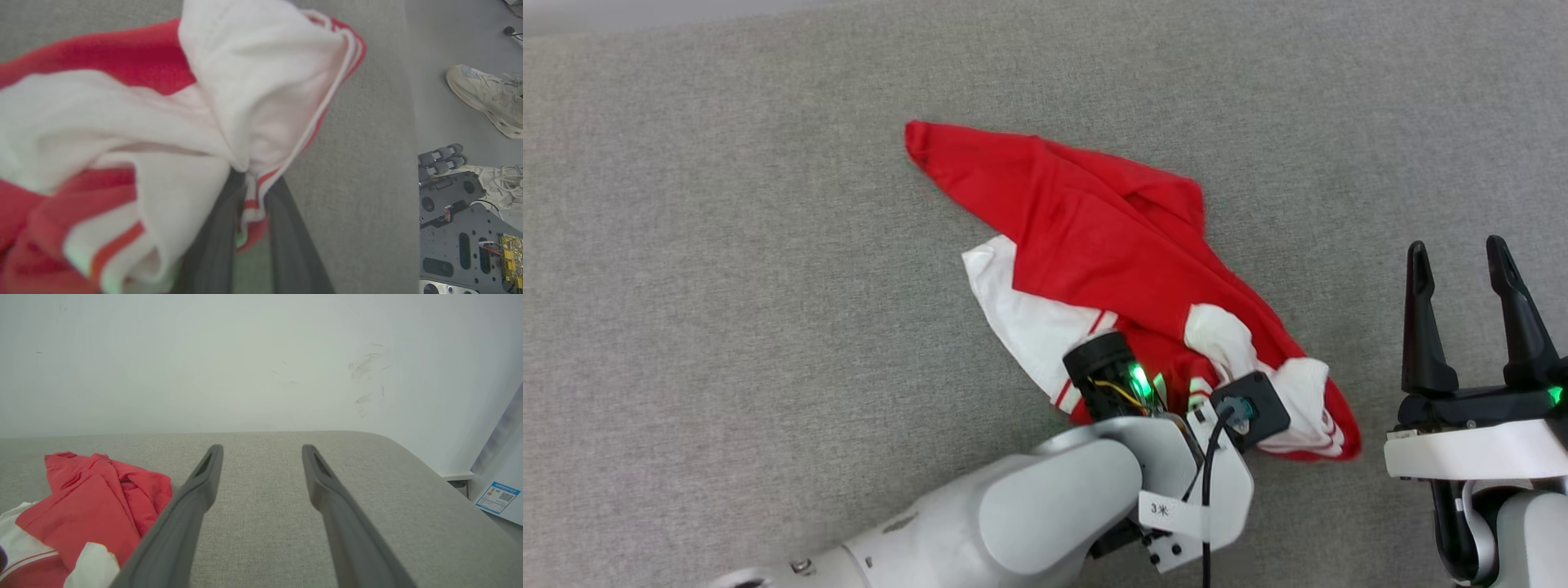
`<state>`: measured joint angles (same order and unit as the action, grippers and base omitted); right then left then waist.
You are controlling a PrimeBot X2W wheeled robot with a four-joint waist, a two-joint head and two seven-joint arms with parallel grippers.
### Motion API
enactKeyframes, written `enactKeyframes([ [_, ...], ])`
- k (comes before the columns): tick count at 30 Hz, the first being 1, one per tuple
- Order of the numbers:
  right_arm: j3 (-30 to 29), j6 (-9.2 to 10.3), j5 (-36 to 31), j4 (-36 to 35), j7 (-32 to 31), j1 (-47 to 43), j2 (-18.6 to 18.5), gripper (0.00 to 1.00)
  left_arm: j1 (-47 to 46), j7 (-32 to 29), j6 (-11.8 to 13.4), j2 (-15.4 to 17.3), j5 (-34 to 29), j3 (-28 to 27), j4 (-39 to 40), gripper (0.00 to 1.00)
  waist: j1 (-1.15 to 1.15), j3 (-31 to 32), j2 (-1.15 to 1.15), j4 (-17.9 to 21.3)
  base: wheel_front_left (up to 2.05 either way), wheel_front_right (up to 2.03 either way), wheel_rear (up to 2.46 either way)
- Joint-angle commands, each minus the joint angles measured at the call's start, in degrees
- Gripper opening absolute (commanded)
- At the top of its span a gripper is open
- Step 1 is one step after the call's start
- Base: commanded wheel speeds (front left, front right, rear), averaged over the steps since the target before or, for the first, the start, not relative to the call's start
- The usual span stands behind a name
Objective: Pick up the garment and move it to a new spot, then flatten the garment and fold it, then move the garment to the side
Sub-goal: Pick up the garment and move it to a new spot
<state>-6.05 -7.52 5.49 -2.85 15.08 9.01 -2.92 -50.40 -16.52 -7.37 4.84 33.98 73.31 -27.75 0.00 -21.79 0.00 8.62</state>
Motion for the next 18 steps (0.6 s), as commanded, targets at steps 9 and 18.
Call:
enactKeyframes([
  [9, -0.4, 0.06, -1.5, 1.1, 0.1, -1.3, 0.1, 1.0, -1.0, 11.8, -0.1, -1.6, 0.1, 0.0, -3.1, 1.0, 0.0, 3.9, 0.0, -2.3, 0.0, 0.0, 0.0],
  [18, -0.7, 0.05, -2.6, 1.8, 0.1, -4.8, 0.1, 1.0, -0.8, 28.2, 5.0, -2.0, 1.1, -4.9, -4.6, 1.0, 0.0, 11.0, 0.0, -5.5, 0.0, 0.0, 0.0],
])
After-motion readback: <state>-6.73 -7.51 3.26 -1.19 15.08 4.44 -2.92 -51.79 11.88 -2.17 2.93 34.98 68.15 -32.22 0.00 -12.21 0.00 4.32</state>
